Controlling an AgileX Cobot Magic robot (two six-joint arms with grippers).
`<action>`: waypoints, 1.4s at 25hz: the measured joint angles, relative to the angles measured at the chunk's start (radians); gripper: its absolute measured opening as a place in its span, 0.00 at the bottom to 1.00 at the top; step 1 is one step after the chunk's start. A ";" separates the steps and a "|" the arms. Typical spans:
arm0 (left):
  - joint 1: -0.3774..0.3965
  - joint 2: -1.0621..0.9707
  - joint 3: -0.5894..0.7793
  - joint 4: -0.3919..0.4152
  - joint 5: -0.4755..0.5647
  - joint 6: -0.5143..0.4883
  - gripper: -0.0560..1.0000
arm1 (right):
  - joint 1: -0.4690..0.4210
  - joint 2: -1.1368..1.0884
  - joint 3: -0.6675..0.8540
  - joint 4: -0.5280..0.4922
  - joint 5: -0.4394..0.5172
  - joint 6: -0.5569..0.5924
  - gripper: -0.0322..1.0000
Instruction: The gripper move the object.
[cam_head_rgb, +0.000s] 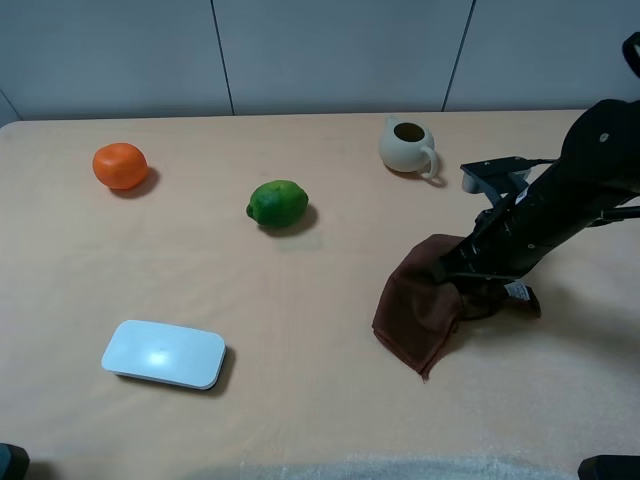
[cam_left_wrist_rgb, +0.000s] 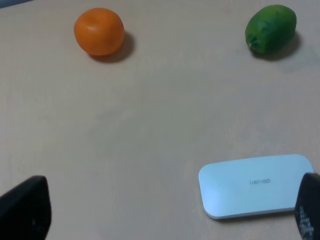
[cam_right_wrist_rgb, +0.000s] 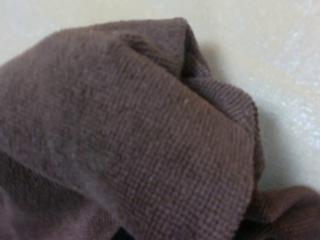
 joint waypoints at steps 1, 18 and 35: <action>0.000 0.000 0.000 0.000 0.000 0.000 0.99 | 0.000 -0.021 0.000 -0.004 0.010 0.012 0.04; 0.000 0.000 0.000 0.000 0.000 0.000 0.99 | 0.000 -0.191 -0.125 -0.153 0.340 0.181 0.04; 0.000 0.000 0.000 0.000 0.000 0.000 0.99 | 0.000 -0.191 -0.395 -0.258 0.608 0.340 0.04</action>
